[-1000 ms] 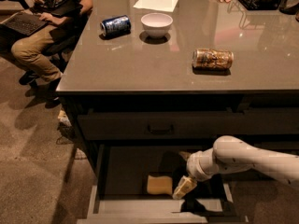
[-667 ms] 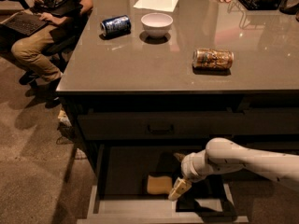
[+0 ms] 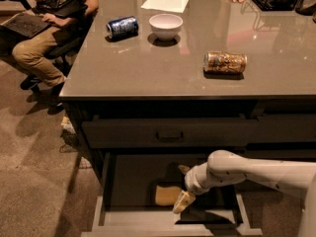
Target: Pick sponge from middle drawer and place on counter
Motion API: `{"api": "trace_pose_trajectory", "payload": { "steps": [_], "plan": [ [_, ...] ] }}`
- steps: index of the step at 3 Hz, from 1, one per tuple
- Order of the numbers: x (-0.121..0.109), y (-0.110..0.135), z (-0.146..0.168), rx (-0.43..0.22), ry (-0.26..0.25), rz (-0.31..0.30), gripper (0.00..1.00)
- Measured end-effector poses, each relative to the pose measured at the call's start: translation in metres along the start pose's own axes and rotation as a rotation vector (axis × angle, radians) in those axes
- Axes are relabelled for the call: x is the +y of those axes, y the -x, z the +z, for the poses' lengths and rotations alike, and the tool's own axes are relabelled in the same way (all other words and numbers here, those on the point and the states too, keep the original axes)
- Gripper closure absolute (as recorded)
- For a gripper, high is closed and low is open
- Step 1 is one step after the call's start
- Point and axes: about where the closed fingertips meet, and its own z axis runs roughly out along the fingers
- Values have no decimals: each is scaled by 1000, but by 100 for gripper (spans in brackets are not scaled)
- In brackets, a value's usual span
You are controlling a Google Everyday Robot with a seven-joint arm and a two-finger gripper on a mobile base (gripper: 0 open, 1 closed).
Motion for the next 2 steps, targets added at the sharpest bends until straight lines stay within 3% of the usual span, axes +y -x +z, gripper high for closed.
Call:
{"api": "trace_pose_trajectory", "payload": {
  "steps": [2],
  "plan": [
    [-7, -16, 27, 10, 9, 26, 0]
  ]
}}
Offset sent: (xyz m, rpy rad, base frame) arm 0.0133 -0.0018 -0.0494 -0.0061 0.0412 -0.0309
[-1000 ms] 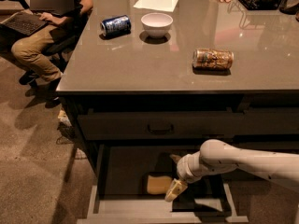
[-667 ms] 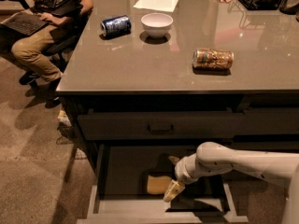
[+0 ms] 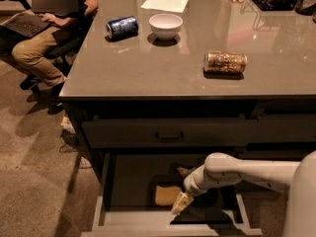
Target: Pick sponge from middle drawer and place on counter
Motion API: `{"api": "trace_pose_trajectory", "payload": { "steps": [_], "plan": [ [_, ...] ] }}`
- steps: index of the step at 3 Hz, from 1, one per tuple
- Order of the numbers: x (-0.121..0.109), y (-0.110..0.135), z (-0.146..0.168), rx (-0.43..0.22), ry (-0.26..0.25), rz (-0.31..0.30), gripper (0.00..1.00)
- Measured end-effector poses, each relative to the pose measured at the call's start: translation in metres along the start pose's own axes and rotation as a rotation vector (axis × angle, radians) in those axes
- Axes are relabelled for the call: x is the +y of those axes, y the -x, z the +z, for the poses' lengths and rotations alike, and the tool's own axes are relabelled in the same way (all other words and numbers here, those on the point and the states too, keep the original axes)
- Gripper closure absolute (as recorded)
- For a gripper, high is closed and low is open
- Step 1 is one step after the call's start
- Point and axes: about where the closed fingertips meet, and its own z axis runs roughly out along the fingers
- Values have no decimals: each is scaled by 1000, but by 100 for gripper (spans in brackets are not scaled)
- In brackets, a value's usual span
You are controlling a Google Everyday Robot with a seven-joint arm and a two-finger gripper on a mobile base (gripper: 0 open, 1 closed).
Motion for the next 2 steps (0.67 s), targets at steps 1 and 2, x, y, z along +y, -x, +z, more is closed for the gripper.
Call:
{"api": "trace_pose_trajectory", "payload": {
  "steps": [1, 2],
  "plan": [
    [0, -6, 11, 3, 15, 11, 0],
    [4, -8, 23, 0, 27, 19, 0]
  ]
}}
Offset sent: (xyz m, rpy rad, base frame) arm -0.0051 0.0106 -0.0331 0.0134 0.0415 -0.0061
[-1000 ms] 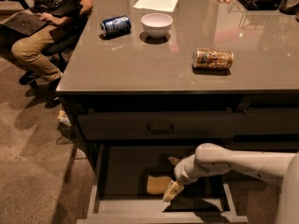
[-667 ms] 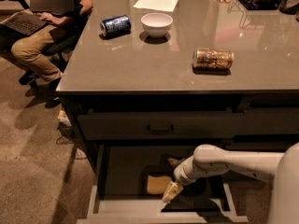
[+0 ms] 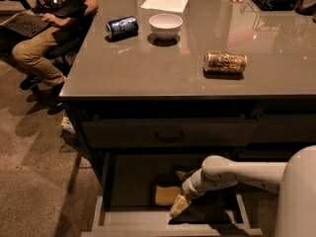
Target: Pick sponge from middle drawer and place on counter
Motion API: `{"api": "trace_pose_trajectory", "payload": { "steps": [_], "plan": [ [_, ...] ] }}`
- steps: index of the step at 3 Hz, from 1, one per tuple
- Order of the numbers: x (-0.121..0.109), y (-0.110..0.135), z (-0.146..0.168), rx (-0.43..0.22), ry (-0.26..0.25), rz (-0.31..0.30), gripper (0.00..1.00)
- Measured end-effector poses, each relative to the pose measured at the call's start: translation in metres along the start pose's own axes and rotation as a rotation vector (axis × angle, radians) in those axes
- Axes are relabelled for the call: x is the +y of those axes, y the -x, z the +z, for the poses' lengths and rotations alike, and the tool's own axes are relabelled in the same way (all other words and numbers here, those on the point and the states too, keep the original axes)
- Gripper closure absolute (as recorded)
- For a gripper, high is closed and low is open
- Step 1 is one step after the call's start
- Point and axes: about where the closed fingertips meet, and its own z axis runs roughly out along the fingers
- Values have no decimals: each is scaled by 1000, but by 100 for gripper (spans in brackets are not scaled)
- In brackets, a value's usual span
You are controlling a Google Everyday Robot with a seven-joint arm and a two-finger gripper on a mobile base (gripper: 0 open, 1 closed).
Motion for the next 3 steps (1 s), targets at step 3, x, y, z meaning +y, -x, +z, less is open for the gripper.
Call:
{"api": "trace_pose_trajectory", "payload": {
  "steps": [3],
  "plan": [
    [13, 3, 16, 1, 26, -8, 40]
  ]
}}
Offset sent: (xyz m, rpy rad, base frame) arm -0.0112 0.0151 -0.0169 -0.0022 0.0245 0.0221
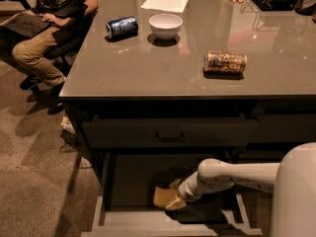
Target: Pick sponge from middle drawer and place on counter
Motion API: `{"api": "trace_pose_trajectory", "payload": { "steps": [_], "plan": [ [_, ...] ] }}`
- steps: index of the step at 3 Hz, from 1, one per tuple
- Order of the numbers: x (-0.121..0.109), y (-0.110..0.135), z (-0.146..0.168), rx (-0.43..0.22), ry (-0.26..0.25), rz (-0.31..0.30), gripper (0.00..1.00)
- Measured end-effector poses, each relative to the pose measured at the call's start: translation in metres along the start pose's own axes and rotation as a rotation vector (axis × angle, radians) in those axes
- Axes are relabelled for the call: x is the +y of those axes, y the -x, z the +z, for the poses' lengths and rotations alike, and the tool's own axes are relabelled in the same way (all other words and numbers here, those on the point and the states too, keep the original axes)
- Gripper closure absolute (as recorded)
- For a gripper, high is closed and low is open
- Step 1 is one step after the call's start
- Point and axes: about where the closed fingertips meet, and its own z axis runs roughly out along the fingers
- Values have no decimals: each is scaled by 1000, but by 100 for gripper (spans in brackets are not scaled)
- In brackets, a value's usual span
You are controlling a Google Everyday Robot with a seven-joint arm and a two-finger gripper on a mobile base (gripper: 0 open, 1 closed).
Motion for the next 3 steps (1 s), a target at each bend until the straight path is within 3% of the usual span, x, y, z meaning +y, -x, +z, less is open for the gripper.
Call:
{"api": "trace_pose_trajectory", "payload": {
  "steps": [1, 2, 3],
  "plan": [
    [3, 8, -13, -31, -12, -17, 63],
    [9, 21, -47, -111, -33, -51, 87],
    [15, 32, -100, -220, -54, -92, 100]
  ]
}}
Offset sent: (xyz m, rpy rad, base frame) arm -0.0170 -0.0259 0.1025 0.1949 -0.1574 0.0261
